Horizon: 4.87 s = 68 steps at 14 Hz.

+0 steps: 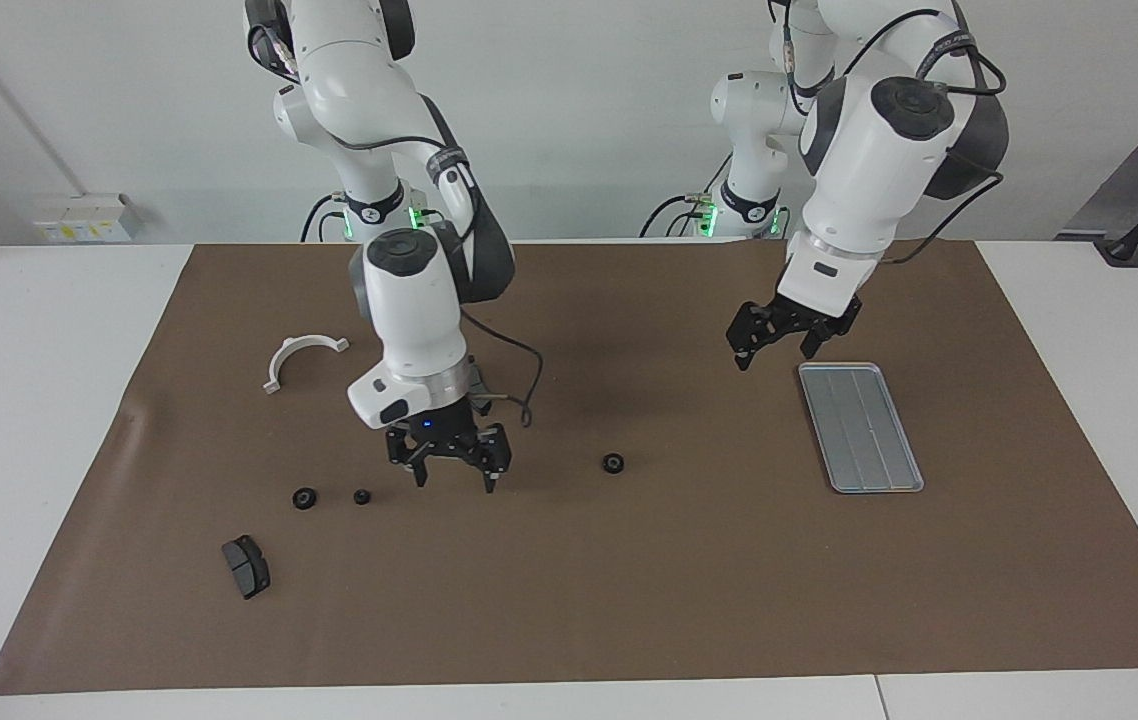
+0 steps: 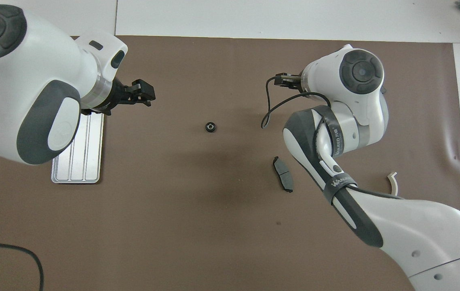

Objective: Pick bearing gear from pile to tray

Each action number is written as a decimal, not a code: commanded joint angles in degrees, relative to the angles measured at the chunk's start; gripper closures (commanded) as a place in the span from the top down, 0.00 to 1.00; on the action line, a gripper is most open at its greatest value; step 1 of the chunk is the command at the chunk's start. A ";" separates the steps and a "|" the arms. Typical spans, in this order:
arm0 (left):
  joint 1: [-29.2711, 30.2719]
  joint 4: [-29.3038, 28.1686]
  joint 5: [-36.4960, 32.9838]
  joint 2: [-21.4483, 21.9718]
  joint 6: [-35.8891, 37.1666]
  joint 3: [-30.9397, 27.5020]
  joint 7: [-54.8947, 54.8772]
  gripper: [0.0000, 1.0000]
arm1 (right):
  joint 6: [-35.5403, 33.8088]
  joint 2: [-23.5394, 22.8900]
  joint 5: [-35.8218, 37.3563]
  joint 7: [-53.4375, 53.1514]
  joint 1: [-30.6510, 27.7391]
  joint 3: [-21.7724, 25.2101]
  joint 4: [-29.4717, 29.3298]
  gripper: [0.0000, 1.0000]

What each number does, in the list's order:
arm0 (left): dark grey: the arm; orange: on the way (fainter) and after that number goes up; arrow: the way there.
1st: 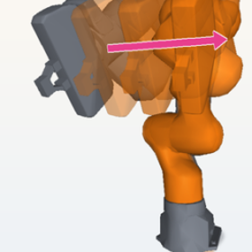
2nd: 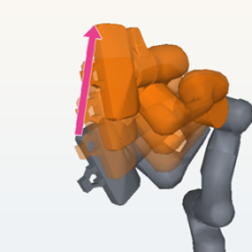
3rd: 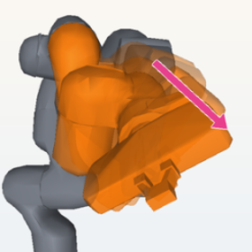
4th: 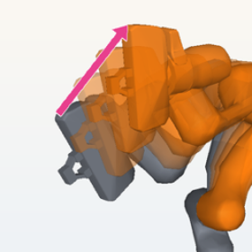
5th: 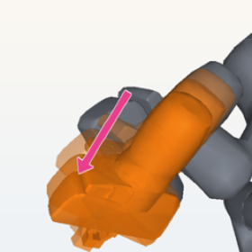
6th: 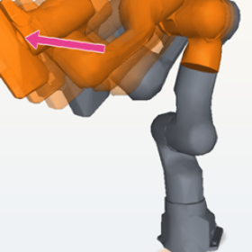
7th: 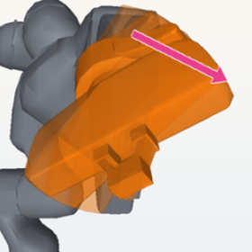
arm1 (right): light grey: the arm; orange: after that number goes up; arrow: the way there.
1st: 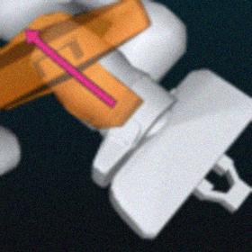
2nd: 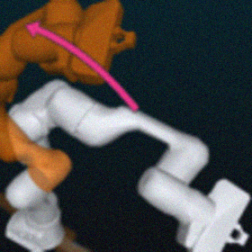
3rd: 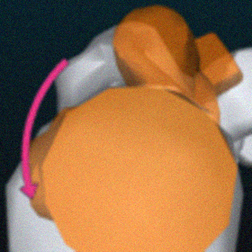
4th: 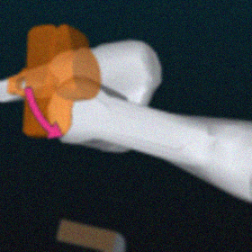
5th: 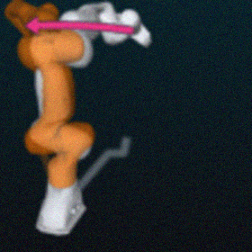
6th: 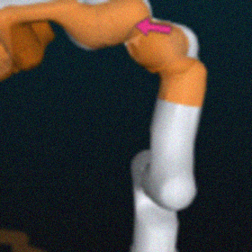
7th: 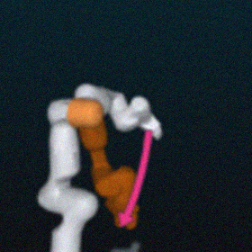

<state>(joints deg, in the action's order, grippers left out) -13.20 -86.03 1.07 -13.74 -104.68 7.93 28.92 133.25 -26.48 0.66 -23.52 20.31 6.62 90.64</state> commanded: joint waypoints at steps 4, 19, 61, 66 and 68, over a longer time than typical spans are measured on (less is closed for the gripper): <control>-7.71 15.25 -3.08 -13.65 3.68 -2.56 6.49 1.00 | -2.73 1.34 1.01 20.59 -9.22 -0.99 5.41 1.00; -13.35 2.46 -5.02 -19.49 -19.50 -2.92 8.26 1.00 | 9.48 0.38 -1.09 32.13 -15.91 -1.08 17.03 1.00; -16.51 0.68 -8.54 -23.44 -20.13 -2.30 7.12 0.75 | -4.31 8.03 -5.14 26.60 -14.59 -1.61 16.50 0.00; -16.07 0.77 -7.48 -23.44 -18.72 -2.21 7.12 0.47 | -3.96 8.03 -5.14 26.60 -14.59 -1.61 16.67 0.00; -16.07 0.86 -7.48 -23.44 -18.28 -2.21 7.12 0.40 | -3.79 8.11 -5.14 26.60 -14.59 -1.61 16.76 0.00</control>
<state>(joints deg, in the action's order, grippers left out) -29.08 -84.80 -6.62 -37.54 -124.99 6.25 36.05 128.86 -18.92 -3.66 3.82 6.09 5.48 106.60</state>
